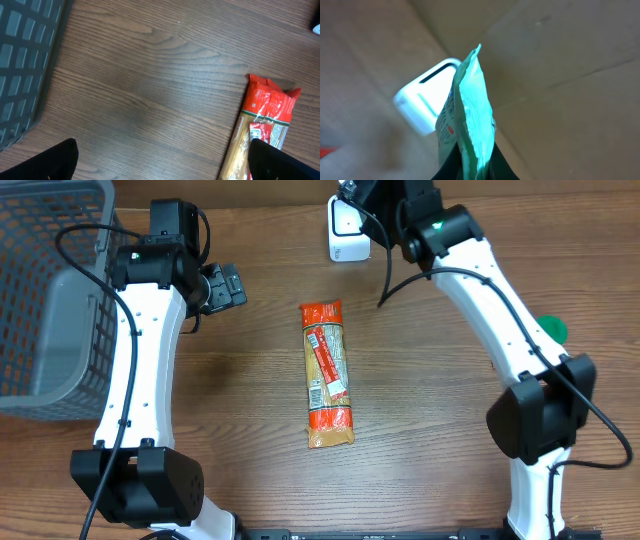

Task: Scan the item barcode
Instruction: 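Hold the wipes pack in front of the white scanner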

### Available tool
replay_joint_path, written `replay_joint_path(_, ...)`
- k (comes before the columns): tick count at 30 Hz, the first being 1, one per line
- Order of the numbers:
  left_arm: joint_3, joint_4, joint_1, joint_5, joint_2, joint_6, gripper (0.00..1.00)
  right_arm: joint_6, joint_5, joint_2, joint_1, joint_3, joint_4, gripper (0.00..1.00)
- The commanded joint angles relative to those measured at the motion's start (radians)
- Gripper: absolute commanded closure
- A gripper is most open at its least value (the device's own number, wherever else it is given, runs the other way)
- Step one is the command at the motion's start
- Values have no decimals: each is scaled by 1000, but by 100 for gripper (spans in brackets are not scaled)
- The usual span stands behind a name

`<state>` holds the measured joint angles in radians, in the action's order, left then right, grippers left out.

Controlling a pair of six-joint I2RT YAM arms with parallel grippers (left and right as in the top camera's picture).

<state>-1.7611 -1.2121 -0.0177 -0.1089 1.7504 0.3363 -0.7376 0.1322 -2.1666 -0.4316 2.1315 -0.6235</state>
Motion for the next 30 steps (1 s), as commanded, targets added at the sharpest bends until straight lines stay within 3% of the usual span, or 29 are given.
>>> replay_joint_path(1, -8, 1, 3, -2, -4, -15, 0, -4, 76, -37, -13, 14, 78, 96)
replay_joint_path(18, -8, 1, 5, -2, -4, -15, 0, -4, 295, -217, -74, 14, 506, 96)
replay_joint_path(30, -8, 1, 5, -3, -4, -15, 0, -4, 314, -296, -75, 14, 554, 96)
